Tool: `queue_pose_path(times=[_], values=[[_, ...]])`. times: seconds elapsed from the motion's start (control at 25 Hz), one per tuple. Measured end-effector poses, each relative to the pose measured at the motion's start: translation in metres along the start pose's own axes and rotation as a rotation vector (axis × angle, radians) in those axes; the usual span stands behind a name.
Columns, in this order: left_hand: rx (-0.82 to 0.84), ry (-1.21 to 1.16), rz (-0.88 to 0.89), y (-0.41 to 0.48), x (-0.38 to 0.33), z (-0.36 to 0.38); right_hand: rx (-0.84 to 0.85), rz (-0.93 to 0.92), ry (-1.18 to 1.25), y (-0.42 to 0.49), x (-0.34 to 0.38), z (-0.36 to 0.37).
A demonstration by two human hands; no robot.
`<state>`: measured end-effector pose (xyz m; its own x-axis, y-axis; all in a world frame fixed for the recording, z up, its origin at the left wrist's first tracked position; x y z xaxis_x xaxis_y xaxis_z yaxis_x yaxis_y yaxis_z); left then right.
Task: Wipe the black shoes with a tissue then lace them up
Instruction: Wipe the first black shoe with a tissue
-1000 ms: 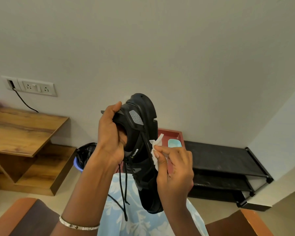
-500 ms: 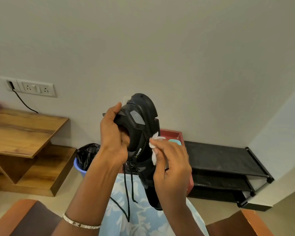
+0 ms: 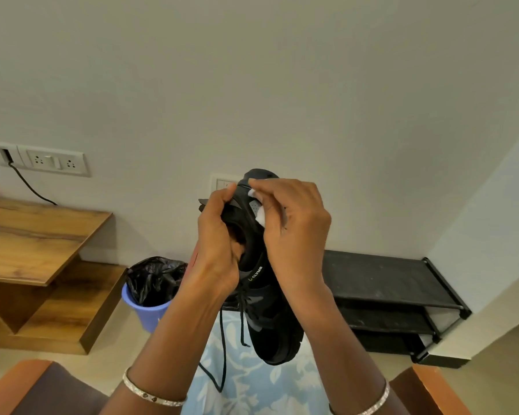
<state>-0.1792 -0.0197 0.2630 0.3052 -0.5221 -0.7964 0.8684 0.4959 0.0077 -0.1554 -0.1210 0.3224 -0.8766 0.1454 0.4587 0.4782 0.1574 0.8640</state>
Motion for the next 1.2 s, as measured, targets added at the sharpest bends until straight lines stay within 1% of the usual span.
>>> queue_pose_path(times=[0.08,0.2,0.32,0.4,0.48,0.56,0.64,0.72,0.8,0.96,1.04,1.2], values=[[-0.025,-0.008,0.018,0.0,-0.002,-0.003,0.062,0.0,0.005,-0.003,0.0,0.008],[-0.127,0.013,0.006,0.007,-0.005,-0.025,0.114,0.059,0.068,-0.036,-0.006,0.007],[-0.177,0.04,0.015,0.012,-0.007,-0.037,0.083,0.111,0.058,-0.067,-0.014,-0.004],[-0.155,0.063,0.01,0.013,-0.005,-0.031,0.054,0.125,0.043,-0.063,-0.017,-0.007],[-0.103,0.098,-0.017,0.009,0.001,-0.016,0.046,0.104,0.038,-0.041,-0.013,-0.006],[-0.039,0.101,-0.032,0.003,0.009,-0.003,0.074,0.066,0.025,-0.014,-0.008,-0.003],[-0.042,0.108,-0.023,-0.001,0.013,0.0,0.132,0.039,-0.011,0.002,-0.006,0.003],[-0.045,0.104,-0.02,-0.001,0.012,-0.002,0.15,0.018,-0.028,-0.003,-0.004,0.005],[-0.046,0.089,-0.038,0.002,0.011,-0.005,0.107,0.015,0.011,-0.027,-0.003,-0.001],[-0.148,0.038,-0.034,0.011,0.006,-0.021,0.013,0.086,0.084,-0.084,-0.016,-0.007],[-0.175,0.036,-0.042,0.014,0.005,-0.025,-0.003,0.103,0.098,-0.085,-0.019,-0.008],[-0.17,0.016,-0.046,0.016,0.009,-0.023,-0.041,0.103,0.103,-0.055,-0.016,-0.013]])
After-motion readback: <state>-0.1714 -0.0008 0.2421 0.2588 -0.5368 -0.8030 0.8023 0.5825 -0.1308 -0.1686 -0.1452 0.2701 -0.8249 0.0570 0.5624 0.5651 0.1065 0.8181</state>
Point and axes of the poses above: each hand's wrist, its own y-axis towards the middle knuckle, its own z-axis out of the palm, x = y × z, the point moved 9 cm from there along y, towards the middle knuckle, and after that the axes turned 11 degrees about y, right-handed, at the moved point
